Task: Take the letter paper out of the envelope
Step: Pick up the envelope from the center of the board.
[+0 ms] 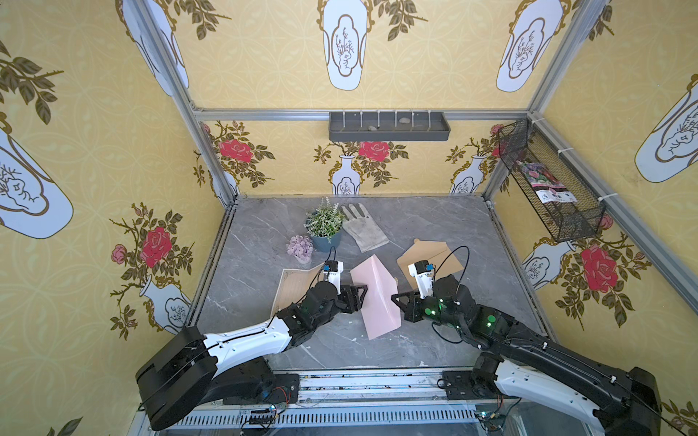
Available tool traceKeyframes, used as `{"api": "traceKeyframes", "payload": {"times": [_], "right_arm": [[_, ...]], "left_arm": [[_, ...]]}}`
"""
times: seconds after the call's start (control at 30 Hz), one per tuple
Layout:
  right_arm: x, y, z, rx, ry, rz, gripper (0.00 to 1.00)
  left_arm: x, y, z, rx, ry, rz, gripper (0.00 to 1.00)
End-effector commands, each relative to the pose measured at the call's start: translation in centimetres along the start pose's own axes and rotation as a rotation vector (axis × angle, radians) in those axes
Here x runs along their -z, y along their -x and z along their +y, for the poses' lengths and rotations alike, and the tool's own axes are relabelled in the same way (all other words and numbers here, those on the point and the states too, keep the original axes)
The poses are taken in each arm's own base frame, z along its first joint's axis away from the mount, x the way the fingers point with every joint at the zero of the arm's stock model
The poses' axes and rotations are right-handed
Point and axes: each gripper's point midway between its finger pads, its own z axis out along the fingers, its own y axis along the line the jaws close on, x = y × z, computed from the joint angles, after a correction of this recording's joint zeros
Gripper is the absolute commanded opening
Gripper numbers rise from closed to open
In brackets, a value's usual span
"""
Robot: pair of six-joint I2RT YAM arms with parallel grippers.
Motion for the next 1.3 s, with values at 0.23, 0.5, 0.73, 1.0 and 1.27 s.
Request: {"api": "traceKeyframes", "payload": {"times": [0.23, 0.5, 0.73, 1.0, 1.27], "right_arm": [[2.5, 2.3, 4.1, 0.109, 0.101, -0.045, 0.00], [1.7, 2.0, 5.1, 0.114, 0.158, -0.029, 0.00], [1.7, 2.3, 5.6, 0.126, 0.175, -0.037, 0.00], [2.4, 2.5, 5.3, 0.127, 0.171, -0.062, 0.00], [3.3, 3.0, 5.6, 0.142, 0.167, -0.081, 0.00]], "left_arm": [[3.4, 2.3, -1.3, 0.007, -0.134, -0.133, 0.74], [4.6, 3.0, -2.2, 0.006, -0.174, -0.148, 0.75], [4.2, 2.9, -2.9, 0.017, -0.219, -0.141, 0.69], [4.8, 3.0, -2.7, 0.026, -0.218, -0.156, 0.65], [5.4, 3.1, -1.5, 0.038, -0.178, -0.178, 0.69]]}}
